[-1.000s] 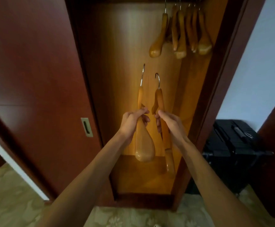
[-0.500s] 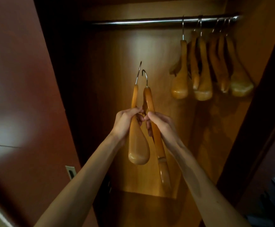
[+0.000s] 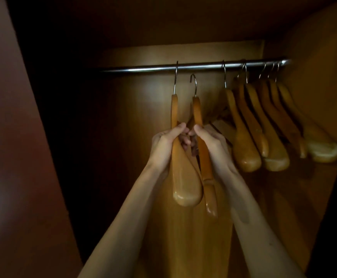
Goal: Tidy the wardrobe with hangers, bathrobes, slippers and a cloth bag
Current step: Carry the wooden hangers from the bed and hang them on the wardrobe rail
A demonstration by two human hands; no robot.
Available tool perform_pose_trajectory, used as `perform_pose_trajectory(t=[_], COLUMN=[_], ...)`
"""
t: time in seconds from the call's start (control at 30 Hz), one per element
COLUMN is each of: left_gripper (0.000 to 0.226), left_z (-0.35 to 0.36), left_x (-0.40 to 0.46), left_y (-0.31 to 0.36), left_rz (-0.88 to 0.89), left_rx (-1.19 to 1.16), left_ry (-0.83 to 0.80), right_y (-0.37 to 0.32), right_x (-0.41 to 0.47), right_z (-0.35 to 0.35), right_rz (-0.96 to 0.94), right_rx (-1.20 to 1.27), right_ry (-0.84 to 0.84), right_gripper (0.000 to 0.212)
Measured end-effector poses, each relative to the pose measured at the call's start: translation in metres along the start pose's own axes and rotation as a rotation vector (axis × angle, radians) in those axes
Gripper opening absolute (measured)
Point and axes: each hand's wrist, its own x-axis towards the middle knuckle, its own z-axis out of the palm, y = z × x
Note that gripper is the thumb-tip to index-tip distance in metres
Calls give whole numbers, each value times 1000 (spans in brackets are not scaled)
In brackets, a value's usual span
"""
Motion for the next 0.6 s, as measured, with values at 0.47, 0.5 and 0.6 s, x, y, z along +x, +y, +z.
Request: perform_pose_trajectory(t=[0.47, 0.5, 0.6], left_gripper=[46, 44, 35], left_z=[10, 11, 16], left_x=[98, 101, 109], left_y=[20, 20, 17], left_rz=[42, 45, 42], left_rx=[53, 37, 36], left_ry=[-126, -130, -144], right_y=[-26, -24, -15], right_x=[107, 113, 124], right_z=[-3, -4, -8], right_rz=[-113, -105, -82], right_rx=[-79, -87, -92], right_ry=[57, 62, 85], right_gripper=[38, 39, 37])
